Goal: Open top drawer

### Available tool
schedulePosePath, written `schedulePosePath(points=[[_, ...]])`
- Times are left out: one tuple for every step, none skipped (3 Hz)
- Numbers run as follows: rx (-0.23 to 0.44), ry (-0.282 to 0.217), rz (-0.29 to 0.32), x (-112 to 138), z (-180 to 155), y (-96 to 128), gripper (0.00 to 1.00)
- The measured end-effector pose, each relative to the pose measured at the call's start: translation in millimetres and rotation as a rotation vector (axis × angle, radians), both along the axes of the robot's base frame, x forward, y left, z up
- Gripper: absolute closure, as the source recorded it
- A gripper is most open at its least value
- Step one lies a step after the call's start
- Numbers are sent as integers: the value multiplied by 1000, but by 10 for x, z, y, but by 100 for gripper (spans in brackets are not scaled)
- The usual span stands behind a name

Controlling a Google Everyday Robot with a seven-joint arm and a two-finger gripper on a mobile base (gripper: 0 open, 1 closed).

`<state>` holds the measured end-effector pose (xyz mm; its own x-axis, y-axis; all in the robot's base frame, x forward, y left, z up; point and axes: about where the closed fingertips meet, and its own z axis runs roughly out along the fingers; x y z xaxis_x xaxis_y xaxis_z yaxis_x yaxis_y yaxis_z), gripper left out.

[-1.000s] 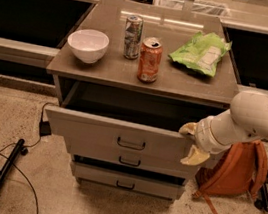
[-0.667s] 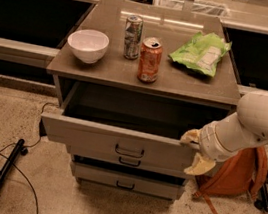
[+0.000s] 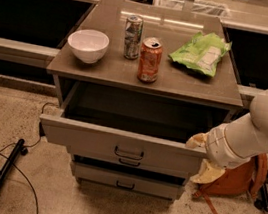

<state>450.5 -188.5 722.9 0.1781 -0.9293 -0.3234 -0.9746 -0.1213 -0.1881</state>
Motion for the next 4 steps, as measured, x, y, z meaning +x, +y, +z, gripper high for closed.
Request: schedulePosePath(points=[[-23,-66,-17,211,218,57,38],[-50,-116,-48,569,292,110,39],[-48,-137,-87,929,182,121,57],[-45,-125,-108,1190,-94,130,76]])
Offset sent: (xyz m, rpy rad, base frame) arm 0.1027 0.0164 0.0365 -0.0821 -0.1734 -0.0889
